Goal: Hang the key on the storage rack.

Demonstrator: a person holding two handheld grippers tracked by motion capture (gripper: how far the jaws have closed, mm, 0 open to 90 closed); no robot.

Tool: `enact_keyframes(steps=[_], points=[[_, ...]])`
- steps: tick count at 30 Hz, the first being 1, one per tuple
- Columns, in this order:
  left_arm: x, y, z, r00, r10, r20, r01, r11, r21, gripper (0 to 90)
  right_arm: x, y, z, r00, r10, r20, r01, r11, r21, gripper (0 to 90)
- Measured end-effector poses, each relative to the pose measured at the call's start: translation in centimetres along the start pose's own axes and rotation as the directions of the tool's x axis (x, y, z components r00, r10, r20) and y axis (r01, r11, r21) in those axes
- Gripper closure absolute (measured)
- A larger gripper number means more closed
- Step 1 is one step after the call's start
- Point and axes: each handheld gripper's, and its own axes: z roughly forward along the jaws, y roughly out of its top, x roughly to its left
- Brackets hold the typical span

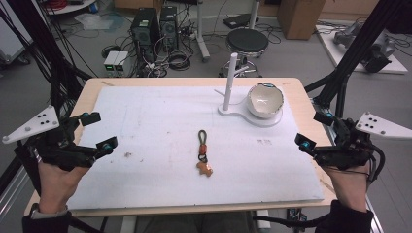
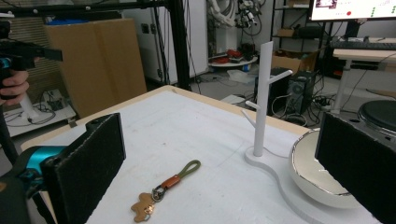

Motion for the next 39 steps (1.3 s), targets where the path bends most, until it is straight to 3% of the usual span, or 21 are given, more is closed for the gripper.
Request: enact_keyframes(steps=[9, 19, 27, 39], points=[[0.1, 0.0, -0.1, 1.0000, -0.005, -0.001, 0.005, 1.0000, -0.006, 1.9, 0.3, 0.2, 0.6, 0.9996, -0.016, -0.022, 0.017, 1.000, 0.023, 0.7], [0.2, 0.1, -0.2, 1.0000, -0.006, -0.004, 0.006, 1.0000, -0.005, 1.9, 0.8, 0.5, 3.2, 0.9954, -0.038, -0.088, 0.046, 0.995, 0.086, 0.7], [0.2, 0.2, -0.8, 0.9999, -0.005, -0.013, 0.005, 0.9998, -0.018, 1.9, 0.9, 0.8, 6.1, 0.9903, -0.030, -0.136, 0.047, 0.992, 0.121, 0.7], [0.6, 0.2, -1.5, 0.9996, -0.012, -0.025, 0.011, 0.9994, -0.033, 1.9, 2.8, 0.8, 11.6, 0.9792, -0.047, -0.197, 0.084, 0.979, 0.184, 0.7]])
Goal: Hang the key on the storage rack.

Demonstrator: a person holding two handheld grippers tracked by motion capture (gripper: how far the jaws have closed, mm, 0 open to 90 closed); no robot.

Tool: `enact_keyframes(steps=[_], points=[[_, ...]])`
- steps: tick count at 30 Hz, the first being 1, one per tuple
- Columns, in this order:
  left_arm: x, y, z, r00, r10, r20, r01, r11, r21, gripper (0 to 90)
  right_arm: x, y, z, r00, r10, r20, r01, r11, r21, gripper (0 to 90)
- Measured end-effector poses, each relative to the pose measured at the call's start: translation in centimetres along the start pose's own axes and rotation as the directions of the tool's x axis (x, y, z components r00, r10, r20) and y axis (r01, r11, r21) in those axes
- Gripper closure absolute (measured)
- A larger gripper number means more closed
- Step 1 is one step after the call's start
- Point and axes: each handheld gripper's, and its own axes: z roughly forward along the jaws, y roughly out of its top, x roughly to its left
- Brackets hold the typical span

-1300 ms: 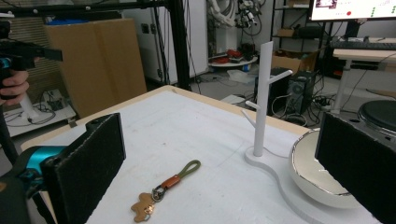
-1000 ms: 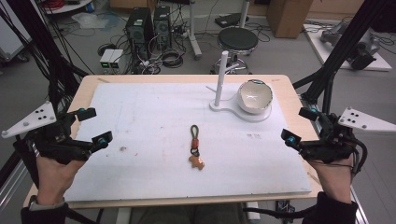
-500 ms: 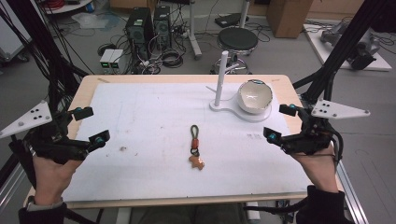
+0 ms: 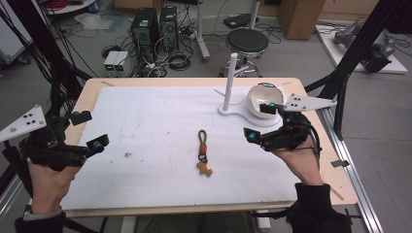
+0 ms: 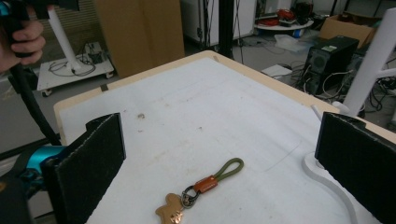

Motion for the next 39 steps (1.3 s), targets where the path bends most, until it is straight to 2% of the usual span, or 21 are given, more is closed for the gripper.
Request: enact_keyframes(steps=[2, 3, 8, 16, 21, 25, 27, 30, 35, 38, 39], points=[[0.0, 0.0, 0.0, 1.0000, 0.005, 0.001, -0.005, 1.0000, 0.002, 1.8, 0.1, 0.0, 0.3, 1.0000, -0.004, -0.004, 0.004, 1.000, 0.000, 0.7], [-0.1, 0.0, 0.0, 1.0000, 0.004, -0.001, -0.004, 1.0000, 0.000, 1.9, 0.3, 0.1, 1.0, 0.9999, -0.013, -0.006, 0.013, 1.000, 0.001, 0.7], [-0.1, -0.1, 0.2, 1.0000, 0.005, 0.001, -0.005, 1.0000, 0.008, 1.9, 0.5, 0.4, 2.5, 0.9994, -0.029, -0.022, 0.029, 1.000, 0.011, 0.8], [-0.1, -0.3, 0.4, 0.9999, 0.008, 0.007, -0.008, 0.9998, 0.021, 1.9, 0.2, 0.8, 4.3, 0.9991, -0.026, -0.033, 0.026, 1.000, 0.008, 0.7], [0.2, -0.6, 0.4, 1.0000, -0.001, 0.002, 0.001, 0.9997, 0.024, 1.9, 0.2, 1.0, 6.5, 0.9983, -0.032, -0.049, 0.033, 0.999, 0.024, 0.8], [0.1, -0.7, 0.4, 1.0000, -0.002, 0.004, 0.002, 0.9996, 0.028, 1.9, 0.1, 1.2, 7.6, 0.9984, -0.041, -0.039, 0.042, 0.999, 0.027, 0.8], [0.1, -0.7, 0.4, 1.0000, 0.002, 0.006, -0.002, 0.9996, 0.029, 1.9, 0.0, 1.3, 8.1, 0.9978, -0.061, -0.025, 0.061, 0.998, 0.005, 0.8], [0.1, -0.8, 0.5, 1.0000, -0.001, 0.007, 0.001, 0.9995, 0.032, 1.9, -0.3, 1.3, 8.4, 0.9983, -0.051, -0.026, 0.052, 0.999, 0.004, 0.8], [0.2, -0.9, 0.6, 1.0000, -0.006, 0.008, 0.006, 0.9993, 0.038, 1.8, -1.3, 0.9, 9.6, 0.9989, -0.033, -0.035, 0.035, 0.998, 0.051, 0.7], [0.0, -0.9, 0.7, 1.0000, -0.004, 0.009, 0.003, 0.9992, 0.040, 1.8, -1.7, 0.4, 10.3, 0.9977, -0.029, -0.061, 0.032, 0.998, 0.052, 0.8], [0.0, -0.9, 0.7, 0.9999, -0.003, 0.011, 0.002, 0.9991, 0.042, 1.9, -2.1, -0.1, 10.7, 0.9982, -0.012, -0.060, 0.015, 0.998, 0.057, 0.7]])
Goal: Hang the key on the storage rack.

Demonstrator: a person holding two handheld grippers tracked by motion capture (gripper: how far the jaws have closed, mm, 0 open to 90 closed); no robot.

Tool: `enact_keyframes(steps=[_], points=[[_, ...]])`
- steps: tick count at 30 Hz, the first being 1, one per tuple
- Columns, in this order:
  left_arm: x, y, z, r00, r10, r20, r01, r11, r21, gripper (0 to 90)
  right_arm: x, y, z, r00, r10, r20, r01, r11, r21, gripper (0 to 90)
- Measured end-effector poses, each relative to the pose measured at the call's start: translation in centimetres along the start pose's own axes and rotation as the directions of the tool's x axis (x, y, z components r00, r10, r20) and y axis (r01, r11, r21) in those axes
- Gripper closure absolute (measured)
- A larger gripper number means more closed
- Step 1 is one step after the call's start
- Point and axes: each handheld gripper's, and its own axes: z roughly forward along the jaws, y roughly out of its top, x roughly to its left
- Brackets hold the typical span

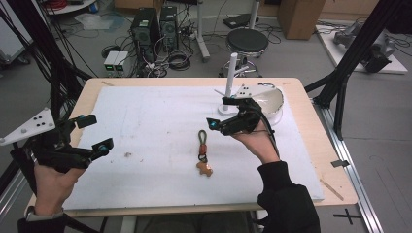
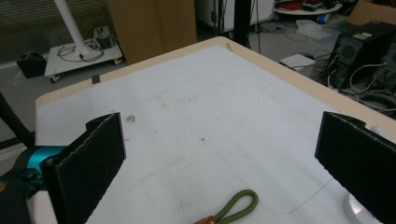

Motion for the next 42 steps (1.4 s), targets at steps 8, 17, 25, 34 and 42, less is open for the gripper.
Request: enact_keyframes(steps=[8, 17, 25, 34, 42], points=[[0.0, -0.1, 0.4, 1.0000, -0.003, 0.002, 0.003, 1.0000, 0.009, 1.9, -1.4, -3.0, 1.6, 0.9973, 0.074, -0.001, -0.074, 0.997, 0.018, 0.7], [-0.1, -0.3, 0.5, 1.0000, -0.006, -0.003, 0.006, 0.9998, 0.018, 1.9, -2.5, -5.3, 2.7, 0.9925, 0.122, 0.013, -0.122, 0.991, 0.054, 0.7], [0.6, -0.4, -0.3, 0.9995, -0.027, -0.015, 0.027, 0.9996, 0.006, 1.9, -3.0, -6.0, 5.2, 0.9932, 0.113, 0.026, -0.116, 0.987, 0.108, 0.7], [0.6, -0.4, -1.1, 0.9990, -0.036, -0.028, 0.036, 0.9994, 0.002, 1.8, -3.6, -6.9, 7.2, 0.9881, 0.149, 0.038, -0.153, 0.978, 0.140, 0.7], [0.7, -0.8, -2.0, 0.9982, -0.044, -0.042, 0.044, 0.9990, 0.004, 1.9, -4.8, -8.3, 9.1, 0.9826, 0.161, 0.093, -0.177, 0.963, 0.202, 0.7]])
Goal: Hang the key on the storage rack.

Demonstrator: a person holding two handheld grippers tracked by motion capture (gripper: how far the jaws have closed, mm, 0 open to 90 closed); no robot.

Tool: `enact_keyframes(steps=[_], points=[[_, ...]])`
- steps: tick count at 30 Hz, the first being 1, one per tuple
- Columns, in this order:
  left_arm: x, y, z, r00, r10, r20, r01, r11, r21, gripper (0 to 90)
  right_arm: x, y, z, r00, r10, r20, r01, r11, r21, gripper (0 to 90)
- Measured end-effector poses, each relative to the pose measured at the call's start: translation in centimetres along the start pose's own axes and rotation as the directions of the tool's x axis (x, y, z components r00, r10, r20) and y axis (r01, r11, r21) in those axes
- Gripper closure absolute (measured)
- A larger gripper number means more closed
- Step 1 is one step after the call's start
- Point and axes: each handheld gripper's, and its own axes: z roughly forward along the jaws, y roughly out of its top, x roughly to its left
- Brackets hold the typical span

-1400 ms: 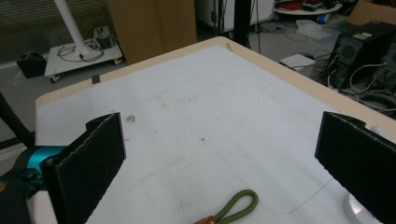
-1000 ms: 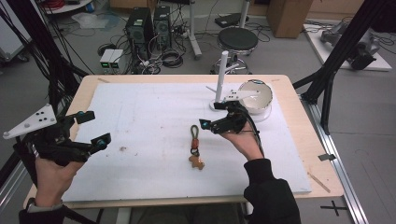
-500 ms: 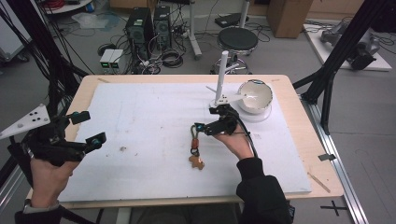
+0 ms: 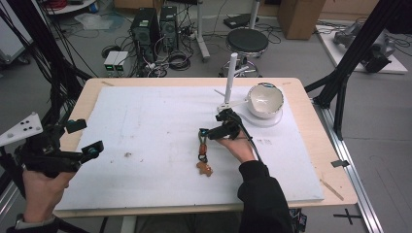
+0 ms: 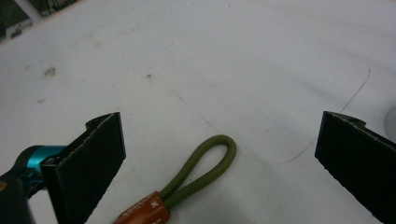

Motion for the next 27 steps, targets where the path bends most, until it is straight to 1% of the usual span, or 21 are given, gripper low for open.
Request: enact_keyframes(steps=[3, 6, 9, 10, 11, 12, 13, 14, 15, 18, 19, 21, 23, 24, 25, 26, 27], points=[[0.0, -0.2, -0.2, 1.0000, -0.001, -0.005, 0.001, 1.0000, 0.004, 1.9, -0.3, -0.2, 0.4, 1.0000, 0.003, 0.003, -0.003, 1.000, 0.008, 0.7], [-0.1, -0.3, -0.3, 1.0000, 0.003, -0.009, -0.003, 1.0000, 0.009, 1.8, -0.6, -0.5, 1.0, 0.9996, 0.007, 0.028, -0.007, 1.000, 0.029, 0.8], [-0.3, -0.3, -0.5, 0.9999, 0.008, -0.012, -0.008, 0.9999, 0.013, 1.9, -0.7, -0.6, 1.2, 0.9991, 0.007, 0.042, -0.008, 0.999, 0.034, 0.8], [-0.4, -0.3, -0.6, 0.9999, 0.009, -0.012, -0.009, 0.9999, 0.014, 1.9, -0.9, -0.7, 1.4, 0.9984, 0.007, 0.056, -0.009, 0.999, 0.036, 0.8], [-0.4, -0.3, -0.6, 0.9999, 0.012, -0.010, -0.012, 0.9998, 0.015, 1.9, -0.9, -0.7, 1.4, 0.9984, 0.007, 0.056, -0.009, 0.999, 0.036, 0.8], [-0.5, -0.4, -0.6, 0.9999, 0.010, -0.009, -0.010, 0.9999, 0.012, 1.9, -1.0, -0.7, 1.5, 0.9981, 0.009, 0.061, -0.011, 0.999, 0.043, 0.8], [-0.5, -0.4, -0.7, 0.9998, 0.016, -0.009, -0.015, 0.9997, 0.019, 1.9, -1.2, -0.9, 1.7, 0.9972, 0.019, 0.072, -0.023, 0.998, 0.057, 0.8], [-0.5, -0.4, -0.7, 0.9999, 0.015, -0.008, -0.014, 0.9997, 0.020, 1.9, -1.2, -0.9, 1.7, 0.9972, 0.019, 0.072, -0.023, 0.998, 0.057, 0.8], [-0.6, -0.4, -0.7, 0.9998, 0.015, -0.010, -0.015, 0.9996, 0.024, 1.8, -1.3, -1.0, 1.9, 0.9966, 0.025, 0.078, -0.030, 0.997, 0.069, 0.8], [-0.5, -0.5, -0.7, 0.9998, 0.014, -0.013, -0.013, 0.9995, 0.028, 1.9, -1.4, -1.1, 2.2, 0.9955, 0.029, 0.090, -0.036, 0.997, 0.072, 0.8], [-0.5, -0.6, -0.7, 0.9998, 0.015, -0.013, -0.014, 0.9995, 0.029, 1.8, -1.3, -1.2, 2.5, 0.9950, 0.022, 0.098, -0.030, 0.996, 0.082, 0.8], [-0.5, -0.6, -0.8, 0.9998, 0.013, -0.015, -0.013, 0.9995, 0.029, 1.9, -1.2, -1.2, 2.6, 0.9945, 0.024, 0.102, -0.032, 0.996, 0.084, 0.8], [-0.5, -0.6, -0.8, 0.9998, 0.013, -0.015, -0.012, 0.9995, 0.030, 1.9, -1.3, -1.3, 2.8, 0.9924, 0.020, 0.122, -0.032, 0.994, 0.100, 0.8], [-0.5, -0.6, -0.8, 0.9998, 0.013, -0.016, -0.012, 0.9995, 0.030, 1.9, -1.3, -1.3, 2.8, 0.9924, 0.020, 0.122, -0.032, 0.994, 0.100, 0.8], [-0.5, -0.6, -0.8, 0.9998, 0.013, -0.015, -0.012, 0.9994, 0.031, 1.9, -1.5, -1.4, 2.9, 0.9907, 0.040, 0.130, -0.054, 0.994, 0.100, 0.8], [-0.5, -0.7, -0.8, 0.9998, 0.013, -0.015, -0.012, 0.9995, 0.031, 1.8, -1.5, -1.4, 2.9, 0.9902, 0.052, 0.130, -0.065, 0.993, 0.098, 0.8], [-0.5, -0.7, -0.8, 0.9998, 0.010, -0.015, -0.009, 0.9995, 0.030, 1.8, -1.5, -1.4, 2.9, 0.9902, 0.052, 0.130, -0.065, 0.993, 0.098, 0.8]])
